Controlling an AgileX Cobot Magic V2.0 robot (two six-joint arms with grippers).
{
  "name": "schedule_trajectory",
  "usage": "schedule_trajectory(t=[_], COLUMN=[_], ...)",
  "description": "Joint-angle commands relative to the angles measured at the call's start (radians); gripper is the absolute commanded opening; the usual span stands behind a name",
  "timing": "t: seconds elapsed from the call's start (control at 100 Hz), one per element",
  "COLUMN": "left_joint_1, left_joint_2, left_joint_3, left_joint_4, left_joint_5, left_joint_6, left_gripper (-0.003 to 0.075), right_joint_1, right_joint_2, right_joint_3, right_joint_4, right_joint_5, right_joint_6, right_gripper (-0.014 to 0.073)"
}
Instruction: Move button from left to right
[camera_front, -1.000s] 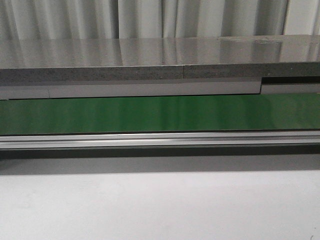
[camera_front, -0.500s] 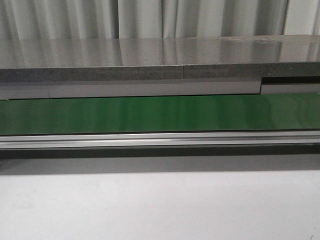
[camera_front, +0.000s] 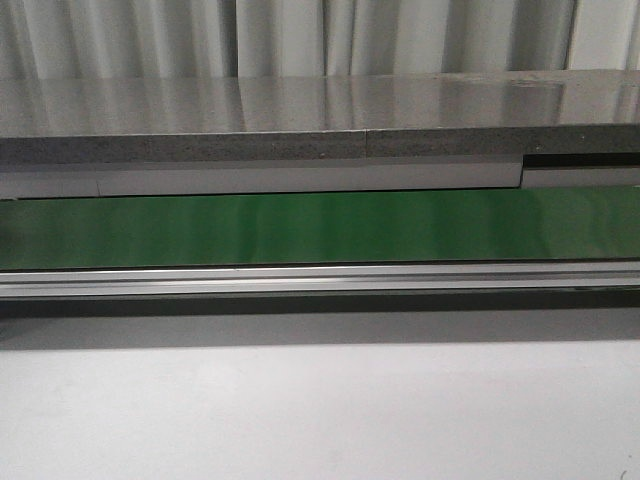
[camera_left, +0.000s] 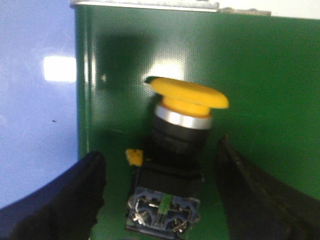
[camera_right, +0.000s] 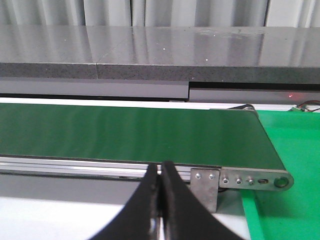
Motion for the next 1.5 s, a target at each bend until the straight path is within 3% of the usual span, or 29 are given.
schedule_trajectory(t=[0.0, 0.36, 0.65, 0.97, 1.49], left_joint_1=[-0.007, -0.02, -0.1, -0.137, -0.137], left_joint_2=[-0.048, -0.116, -0.282, -0.639, -1.435], left_joint_3=[-0.023, -0.023, 0.027, 0.354, 0.921], left_joint_4=[-0.018, -0.081, -0.081, -0.079, -0.068], left_joint_5=[-0.009, 0.011, -0.044, -0.323, -0.702], left_joint_6=[-0.005, -0.003, 0.028, 0.037, 0.038], left_gripper=[0.0564, 0.0589, 0.0587, 0.0586, 0.0586], right_joint_1=[0.001, 0.001, 0.001, 0.001, 0.001], right_joint_2=[-0.021, -0.021, -0.021, -0.021, -0.021], right_joint_3=[-0.014, -0.014, -0.014, -0.014, -0.014], right_joint_4=[-0.007, -0.007, -0.007, -0.007, -0.007], right_joint_5=[-0.083, -0.083, -0.083, -0.083, -0.083], right_joint_6=[-0.002, -0.002, -0.002, -0.002, -0.002], right_gripper=[-0.0067, -0.0067, -0.0067, -0.0067, -0.0067])
